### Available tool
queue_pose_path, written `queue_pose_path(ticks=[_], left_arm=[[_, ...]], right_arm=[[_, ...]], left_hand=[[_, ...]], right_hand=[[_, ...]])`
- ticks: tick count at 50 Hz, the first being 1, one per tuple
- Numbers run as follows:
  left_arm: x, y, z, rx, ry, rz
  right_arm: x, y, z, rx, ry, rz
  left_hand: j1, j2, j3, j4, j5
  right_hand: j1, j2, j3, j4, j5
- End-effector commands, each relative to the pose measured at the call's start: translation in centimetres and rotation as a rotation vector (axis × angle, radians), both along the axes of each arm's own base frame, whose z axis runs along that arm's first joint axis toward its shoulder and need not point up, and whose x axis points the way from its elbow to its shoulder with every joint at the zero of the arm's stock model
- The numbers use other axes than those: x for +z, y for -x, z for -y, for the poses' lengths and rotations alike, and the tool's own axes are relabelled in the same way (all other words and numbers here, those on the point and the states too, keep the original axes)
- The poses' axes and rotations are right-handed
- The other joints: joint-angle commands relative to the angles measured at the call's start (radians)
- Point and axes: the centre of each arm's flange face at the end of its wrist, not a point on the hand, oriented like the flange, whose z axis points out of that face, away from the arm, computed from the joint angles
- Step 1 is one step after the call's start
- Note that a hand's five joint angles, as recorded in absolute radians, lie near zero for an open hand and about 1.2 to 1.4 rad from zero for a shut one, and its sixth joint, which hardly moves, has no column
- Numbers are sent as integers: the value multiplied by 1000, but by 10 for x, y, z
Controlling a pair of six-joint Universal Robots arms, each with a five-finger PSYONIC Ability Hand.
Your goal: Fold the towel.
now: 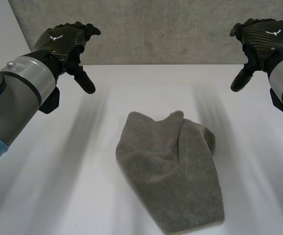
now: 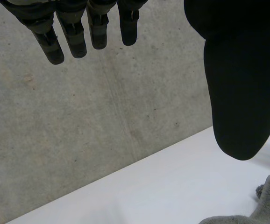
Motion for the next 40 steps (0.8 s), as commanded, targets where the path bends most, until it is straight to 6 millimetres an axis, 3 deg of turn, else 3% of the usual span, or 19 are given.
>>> queue_pose_path(ticks=[1,3,7,14,17,20,24,26,31,40], left_arm=[[-10,4,3,-19,-17,12],[-28,13,15,-51,-48,49],[-44,25,26,-92,-67,113],[-89,60,57,-166,-98,220],[-98,65,64,-175,-101,237],[-129,79,81,-230,-106,311],[-148,85,87,-266,-109,368],[-167,88,89,-295,-134,404],[-190,91,87,-343,-182,422],[-202,92,82,-367,-207,444]], right_arm=[[-13,-14,-4,159,-3,-124],[-22,-17,-7,202,-22,-197],[-50,-17,-15,267,-114,-348],[-86,-16,-11,272,-202,-334],[-105,-15,-7,260,-210,-320],[-123,-15,-6,258,-219,-319],[-140,-14,-9,264,-252,-331],[-149,-14,-9,269,-278,-338],[-157,-15,-5,268,-294,-335],[-173,-20,18,225,-322,-213]], left_hand=[[4,5,7,8,-14],[4,5,7,8,-14],[4,5,7,8,-14],[28,28,30,31,9],[42,43,45,46,24],[95,95,98,98,76],[133,134,136,137,115],[142,143,145,145,124],[192,192,195,195,173],[453,454,456,457,435]], right_hand=[[-54,-73,-75,-91,-66],[-54,-73,-75,-91,-66],[-54,-73,-75,-91,-66],[-54,-73,-75,-91,-66],[-54,-73,-75,-91,-66],[-54,-73,-75,-91,-66],[-54,-73,-75,-91,-66],[-54,-73,-75,-91,-66],[-54,-73,-75,-91,-66],[-54,-73,-75,-91,-66]])
